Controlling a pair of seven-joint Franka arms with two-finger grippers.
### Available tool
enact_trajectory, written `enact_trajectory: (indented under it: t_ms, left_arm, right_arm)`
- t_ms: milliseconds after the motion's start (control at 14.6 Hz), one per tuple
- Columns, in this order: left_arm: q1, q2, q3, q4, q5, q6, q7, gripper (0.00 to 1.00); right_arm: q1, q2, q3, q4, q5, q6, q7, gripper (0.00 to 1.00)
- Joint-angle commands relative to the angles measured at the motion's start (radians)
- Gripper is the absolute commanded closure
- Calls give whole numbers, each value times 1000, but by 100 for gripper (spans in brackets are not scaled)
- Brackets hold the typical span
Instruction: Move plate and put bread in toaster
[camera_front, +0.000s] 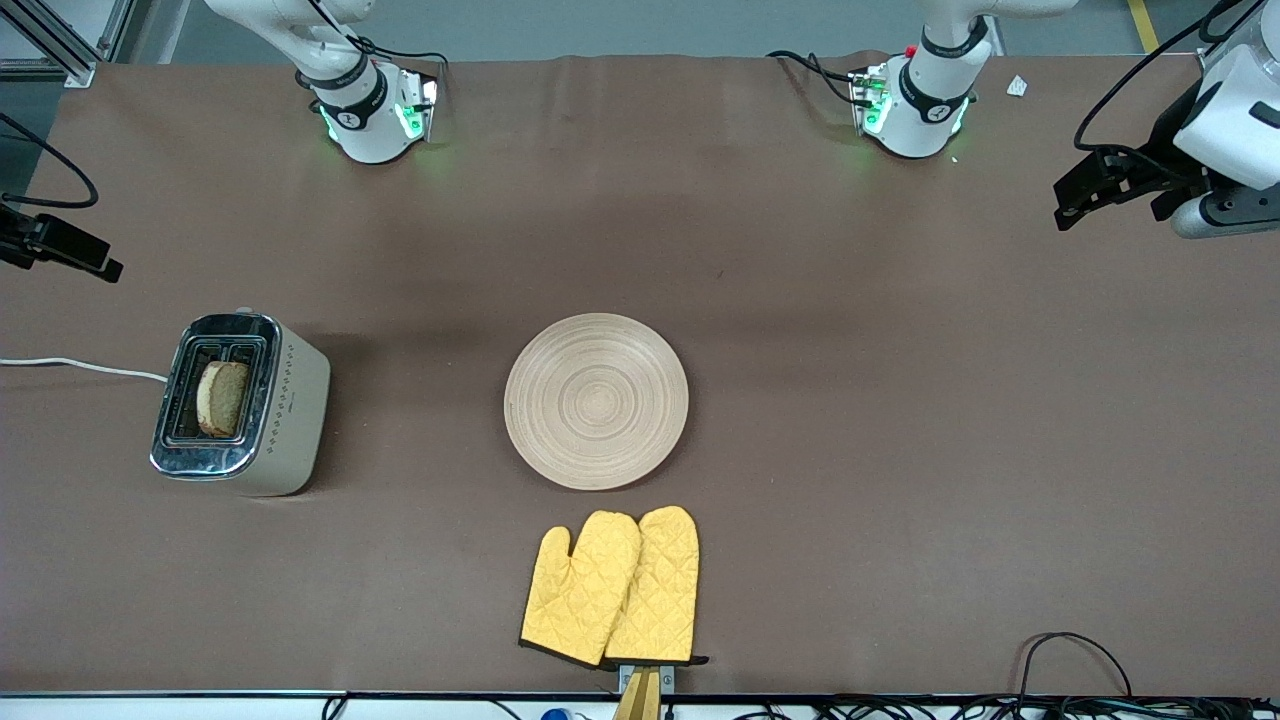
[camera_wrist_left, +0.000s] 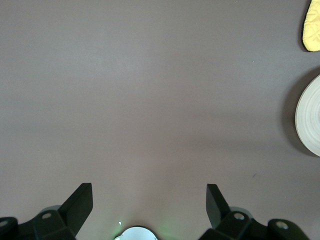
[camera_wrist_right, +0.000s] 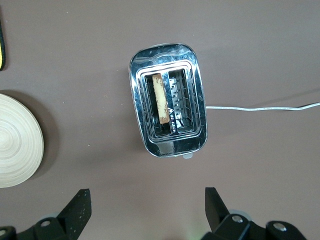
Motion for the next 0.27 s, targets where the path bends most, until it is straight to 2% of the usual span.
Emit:
enact_trajectory:
  t_ms: [0,205]
  left_arm:
    - [-10,10,1,22,15,-6,16,0]
    - [-14,10,-1,22,20,-4,15,0]
  right_arm:
    - [-12,-15,8,-21,22,12,-12,0]
    - [-11,-15,9,-21,22,11,-12,0]
